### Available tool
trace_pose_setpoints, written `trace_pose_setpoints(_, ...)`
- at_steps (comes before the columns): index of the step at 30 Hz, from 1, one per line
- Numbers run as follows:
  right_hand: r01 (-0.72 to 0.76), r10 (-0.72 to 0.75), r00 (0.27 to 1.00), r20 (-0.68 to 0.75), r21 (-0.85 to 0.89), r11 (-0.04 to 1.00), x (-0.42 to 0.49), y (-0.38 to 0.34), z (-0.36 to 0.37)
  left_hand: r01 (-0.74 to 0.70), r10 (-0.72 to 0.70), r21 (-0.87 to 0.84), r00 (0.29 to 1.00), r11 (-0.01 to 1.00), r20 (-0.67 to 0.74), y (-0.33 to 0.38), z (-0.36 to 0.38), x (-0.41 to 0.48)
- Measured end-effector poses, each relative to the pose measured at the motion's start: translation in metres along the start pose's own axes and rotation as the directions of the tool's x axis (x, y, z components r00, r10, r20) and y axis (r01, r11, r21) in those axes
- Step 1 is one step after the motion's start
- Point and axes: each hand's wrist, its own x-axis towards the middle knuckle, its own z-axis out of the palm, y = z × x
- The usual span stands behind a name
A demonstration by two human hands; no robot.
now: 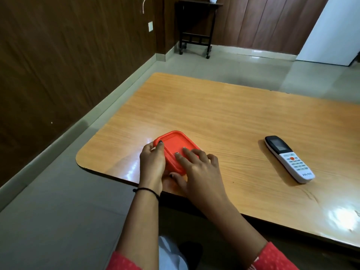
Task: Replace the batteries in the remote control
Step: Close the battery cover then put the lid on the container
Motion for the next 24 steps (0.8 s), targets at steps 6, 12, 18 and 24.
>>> trace_pose_setpoints(6, -0.016, 0.016, 1.000, -0.008, 0.050, 0.999, -0.004, 0.005, 0.007, -0.025, 0.025, 0.019, 1.000, 0.999, -0.011, -0.002, 0.001, 0.002)
trace_pose_setpoints(12, -0.055, 0.047, 0.998, 0.031, 0.328, 0.943, -0.003, 0.011, 0.006, -0.038, 0.039, 0.013, 0.999, 0.999, -0.017, -0.003, 0.001, 0.005)
trace_pose_setpoints(18, -0.138, 0.088, 0.990, 0.111, 0.611, 0.779, -0.005, 0.019, 0.009, 0.002, -0.001, -0.050, 1.000, 0.999, 0.012, -0.001, -0.002, 0.006)
trace_pose_setpoints(24, -0.194, 0.213, 0.973, 0.091, 0.826, 0.530, -0.012, 0.029, 0.002, -0.039, 0.039, -0.088, 0.999, 0.995, 0.004, 0.004, -0.005, 0.003)
